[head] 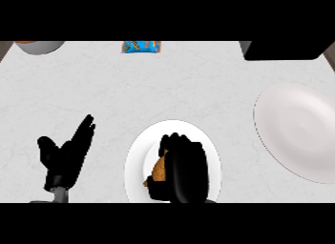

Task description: Pick the croissant from the plate and place it in the plate

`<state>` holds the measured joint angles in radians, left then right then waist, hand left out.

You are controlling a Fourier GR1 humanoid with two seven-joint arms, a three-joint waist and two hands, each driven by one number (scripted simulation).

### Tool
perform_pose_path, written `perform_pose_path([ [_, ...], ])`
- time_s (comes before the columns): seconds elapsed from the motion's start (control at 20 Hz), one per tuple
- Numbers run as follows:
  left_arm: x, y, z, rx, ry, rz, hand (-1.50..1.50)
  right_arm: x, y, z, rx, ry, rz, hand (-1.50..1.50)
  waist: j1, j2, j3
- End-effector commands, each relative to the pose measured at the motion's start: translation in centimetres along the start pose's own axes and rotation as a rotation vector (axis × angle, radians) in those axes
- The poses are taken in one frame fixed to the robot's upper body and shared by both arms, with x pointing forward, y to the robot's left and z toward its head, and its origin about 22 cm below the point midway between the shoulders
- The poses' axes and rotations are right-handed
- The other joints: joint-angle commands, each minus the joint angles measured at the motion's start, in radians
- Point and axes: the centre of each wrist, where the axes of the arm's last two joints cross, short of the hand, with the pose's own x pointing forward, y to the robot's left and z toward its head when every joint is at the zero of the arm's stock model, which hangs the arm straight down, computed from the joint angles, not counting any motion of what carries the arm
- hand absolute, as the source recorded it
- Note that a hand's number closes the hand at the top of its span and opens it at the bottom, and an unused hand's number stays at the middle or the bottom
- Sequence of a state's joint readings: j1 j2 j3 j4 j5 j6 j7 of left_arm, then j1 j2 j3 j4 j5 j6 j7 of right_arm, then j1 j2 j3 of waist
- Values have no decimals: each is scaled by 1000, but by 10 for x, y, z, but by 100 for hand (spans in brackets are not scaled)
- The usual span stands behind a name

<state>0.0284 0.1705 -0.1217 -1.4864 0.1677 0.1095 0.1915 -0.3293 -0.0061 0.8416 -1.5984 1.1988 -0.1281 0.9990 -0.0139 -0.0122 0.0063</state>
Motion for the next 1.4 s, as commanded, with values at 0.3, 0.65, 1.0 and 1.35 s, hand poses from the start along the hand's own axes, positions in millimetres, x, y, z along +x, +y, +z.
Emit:
perform_pose_path([
  [0.3,-7,-7,6,-13,64,1,0,1,-34,18,-414,235,-239,150,1,4,-6],
  [0.65,-8,-5,5,14,70,21,0,-39,-67,16,-602,348,-408,150,-9,9,-4],
  [1.0,-17,-5,7,-12,68,5,0,-117,-65,5,-744,393,-391,150,8,14,-5],
  [1.35,-1,-5,-7,-16,44,-17,0,-204,-86,-33,-888,472,-326,150,14,16,-5],
])
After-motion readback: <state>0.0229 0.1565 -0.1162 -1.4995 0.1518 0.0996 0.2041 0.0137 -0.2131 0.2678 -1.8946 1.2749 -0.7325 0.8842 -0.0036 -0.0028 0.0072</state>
